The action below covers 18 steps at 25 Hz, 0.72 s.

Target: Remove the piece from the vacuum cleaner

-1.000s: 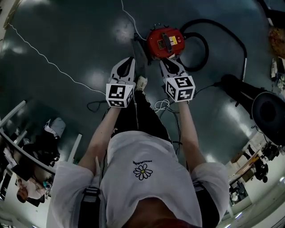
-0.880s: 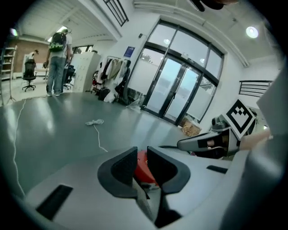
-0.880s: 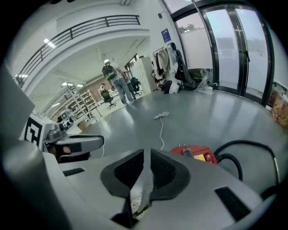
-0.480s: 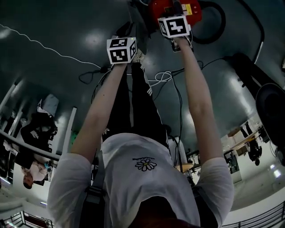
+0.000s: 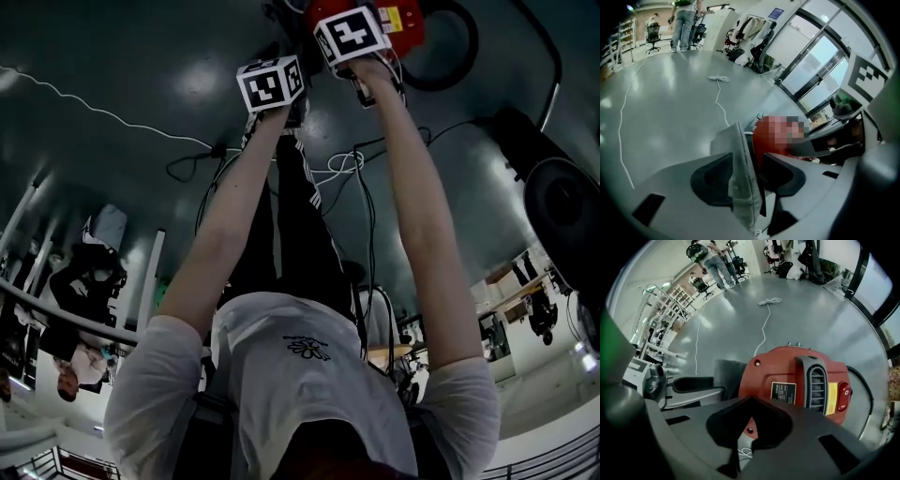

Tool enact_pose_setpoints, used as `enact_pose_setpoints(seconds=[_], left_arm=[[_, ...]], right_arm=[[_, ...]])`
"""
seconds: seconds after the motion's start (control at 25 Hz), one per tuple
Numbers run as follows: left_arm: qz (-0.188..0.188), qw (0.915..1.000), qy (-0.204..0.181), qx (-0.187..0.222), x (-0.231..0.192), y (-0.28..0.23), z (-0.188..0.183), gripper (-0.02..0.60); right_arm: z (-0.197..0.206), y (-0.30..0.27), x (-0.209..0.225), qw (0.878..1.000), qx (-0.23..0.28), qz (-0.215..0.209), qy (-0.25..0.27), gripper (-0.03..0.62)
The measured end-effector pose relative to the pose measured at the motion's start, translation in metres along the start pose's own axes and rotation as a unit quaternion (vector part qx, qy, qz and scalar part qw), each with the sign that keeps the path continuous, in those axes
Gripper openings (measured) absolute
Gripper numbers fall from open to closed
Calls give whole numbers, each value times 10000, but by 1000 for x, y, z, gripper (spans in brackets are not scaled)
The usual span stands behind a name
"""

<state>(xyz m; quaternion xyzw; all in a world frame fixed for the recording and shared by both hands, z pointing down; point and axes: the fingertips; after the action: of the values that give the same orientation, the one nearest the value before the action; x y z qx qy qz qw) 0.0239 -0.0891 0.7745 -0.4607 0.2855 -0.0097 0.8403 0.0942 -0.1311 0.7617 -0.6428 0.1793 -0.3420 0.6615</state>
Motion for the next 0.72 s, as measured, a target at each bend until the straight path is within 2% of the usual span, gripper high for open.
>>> enact_pose_setpoints(seconds=[0.16, 0.24, 0.32, 0.44, 0.56, 0.72], left_arm=[[-235, 9996, 59, -172, -6, -14, 1, 181], [-359, 9985, -243, -345, -9, -16, 5, 178], [-410, 9955, -699, -489, -11, -18, 10, 78], [-367, 9933, -993, -465, -16, -25, 21, 20], [-456, 9931, -991, -422, -33, -20, 26, 17], [-333, 9923, -1096, -462, -46, -12, 39, 17]], right_arm=[[-2, 2, -4, 9999, -85, -100, -23, 11], [-2, 3, -6, 9999, -66, -105, 32, 11], [-1, 4, -2, 10000, -51, 11, 44, 11], [4, 3, 8, 9984, -278, 474, 116, 12], [-1, -7, -4, 9979, -287, 527, 230, 11], [-1, -6, -2, 9951, -513, 651, 542, 11]])
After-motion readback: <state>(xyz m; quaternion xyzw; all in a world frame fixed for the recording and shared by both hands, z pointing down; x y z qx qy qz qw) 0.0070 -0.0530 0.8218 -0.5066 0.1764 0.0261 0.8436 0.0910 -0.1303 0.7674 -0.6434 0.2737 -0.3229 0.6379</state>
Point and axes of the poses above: the fingertips, and each gripper's own axes: y backward along the fingers, x to its right, z out of its underside, and after that the axes turned 5 degrees about x, right-handed
